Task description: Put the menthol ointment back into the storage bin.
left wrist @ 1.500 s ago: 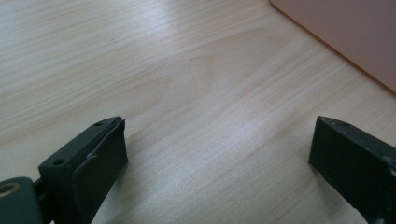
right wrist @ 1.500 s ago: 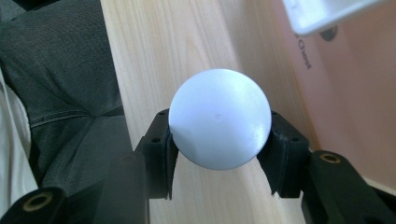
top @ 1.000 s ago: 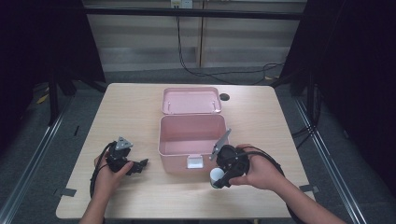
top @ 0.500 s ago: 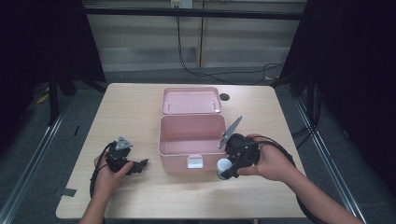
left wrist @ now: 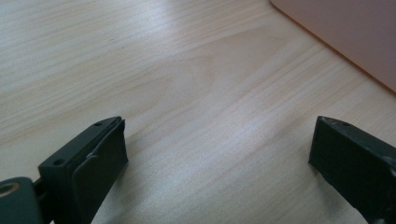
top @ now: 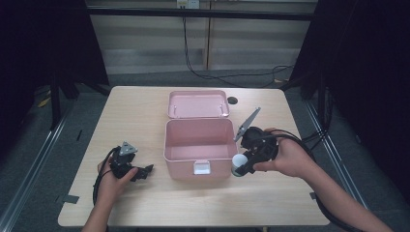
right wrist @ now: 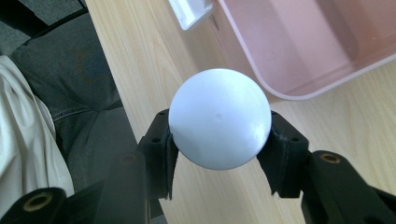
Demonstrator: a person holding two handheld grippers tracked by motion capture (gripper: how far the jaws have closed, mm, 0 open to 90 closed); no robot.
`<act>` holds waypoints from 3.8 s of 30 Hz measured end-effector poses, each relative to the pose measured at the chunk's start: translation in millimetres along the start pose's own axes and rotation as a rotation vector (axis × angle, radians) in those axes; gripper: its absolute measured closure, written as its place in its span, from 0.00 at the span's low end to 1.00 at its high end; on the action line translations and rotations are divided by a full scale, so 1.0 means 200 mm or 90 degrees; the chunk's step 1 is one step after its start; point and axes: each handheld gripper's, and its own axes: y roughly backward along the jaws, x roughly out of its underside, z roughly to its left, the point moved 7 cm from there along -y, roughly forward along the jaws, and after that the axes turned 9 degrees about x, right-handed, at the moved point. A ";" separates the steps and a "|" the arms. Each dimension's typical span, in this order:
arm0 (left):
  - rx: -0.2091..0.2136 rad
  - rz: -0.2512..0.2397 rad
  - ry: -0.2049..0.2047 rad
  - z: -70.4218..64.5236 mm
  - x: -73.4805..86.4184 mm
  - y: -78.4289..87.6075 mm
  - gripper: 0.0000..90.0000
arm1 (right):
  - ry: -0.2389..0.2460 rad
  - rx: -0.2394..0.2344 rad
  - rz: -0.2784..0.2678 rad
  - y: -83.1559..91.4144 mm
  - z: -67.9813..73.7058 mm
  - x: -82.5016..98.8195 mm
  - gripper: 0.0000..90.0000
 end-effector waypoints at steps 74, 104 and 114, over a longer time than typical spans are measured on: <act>0.003 0.002 -0.001 0.00 0.00 0.00 0.04 | -0.108 0.054 0.001 0.00 -0.35 -0.36 0.56; 0.005 -0.001 0.000 0.00 0.00 0.00 0.04 | -0.133 0.042 0.020 -0.27 -0.38 -0.44 0.56; 0.005 -0.001 0.000 0.00 0.00 0.00 0.04 | -0.153 0.041 0.024 -0.32 -0.39 -0.45 0.56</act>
